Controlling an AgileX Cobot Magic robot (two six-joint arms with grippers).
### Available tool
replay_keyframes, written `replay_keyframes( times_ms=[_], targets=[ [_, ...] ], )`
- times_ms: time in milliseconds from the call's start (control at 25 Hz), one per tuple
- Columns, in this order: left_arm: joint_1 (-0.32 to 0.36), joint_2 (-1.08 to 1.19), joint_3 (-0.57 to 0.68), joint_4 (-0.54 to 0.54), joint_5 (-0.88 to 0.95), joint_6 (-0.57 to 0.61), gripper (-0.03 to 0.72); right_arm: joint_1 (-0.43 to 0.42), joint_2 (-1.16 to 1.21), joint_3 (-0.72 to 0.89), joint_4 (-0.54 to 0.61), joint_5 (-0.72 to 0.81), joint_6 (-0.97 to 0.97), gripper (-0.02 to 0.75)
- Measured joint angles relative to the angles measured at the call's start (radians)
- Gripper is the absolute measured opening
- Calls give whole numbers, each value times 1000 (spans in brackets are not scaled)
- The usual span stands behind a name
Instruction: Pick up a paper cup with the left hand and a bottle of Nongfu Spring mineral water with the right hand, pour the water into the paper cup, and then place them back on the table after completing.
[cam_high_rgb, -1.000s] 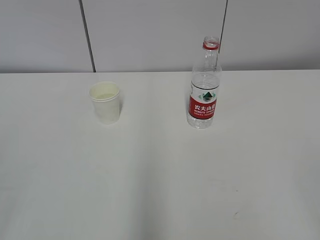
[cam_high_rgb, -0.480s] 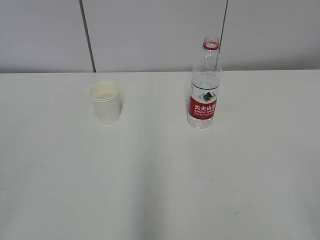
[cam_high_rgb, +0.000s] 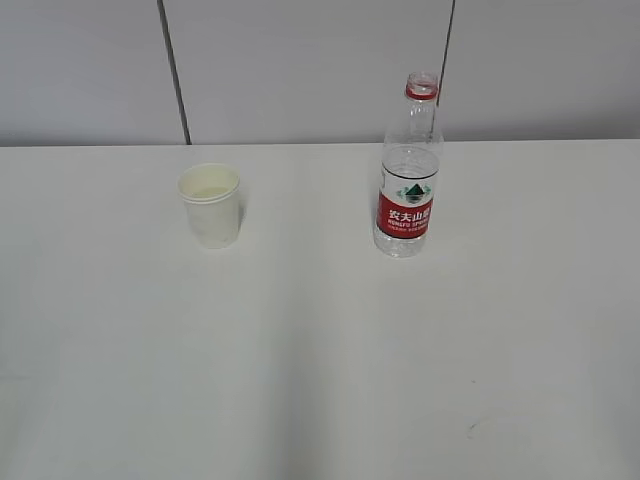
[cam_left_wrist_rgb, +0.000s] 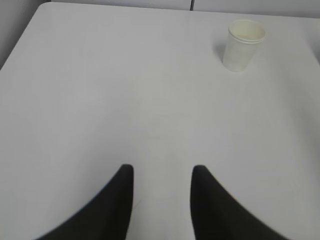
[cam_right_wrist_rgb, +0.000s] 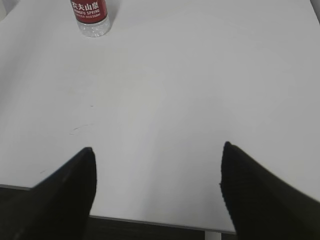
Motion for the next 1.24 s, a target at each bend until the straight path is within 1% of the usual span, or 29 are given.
replay_keyframes(
  times_ms=[120,400,1240],
  targets=[
    [0,0,0,0,0,0,245,-4,0,0,-4,0,0,572],
    [0,0,0,0,0,0,244,-63,0,0,-33,-1,0,572],
    [0,0,0,0,0,0,238,-64,0,0,-35,-1,0,572]
  ],
)
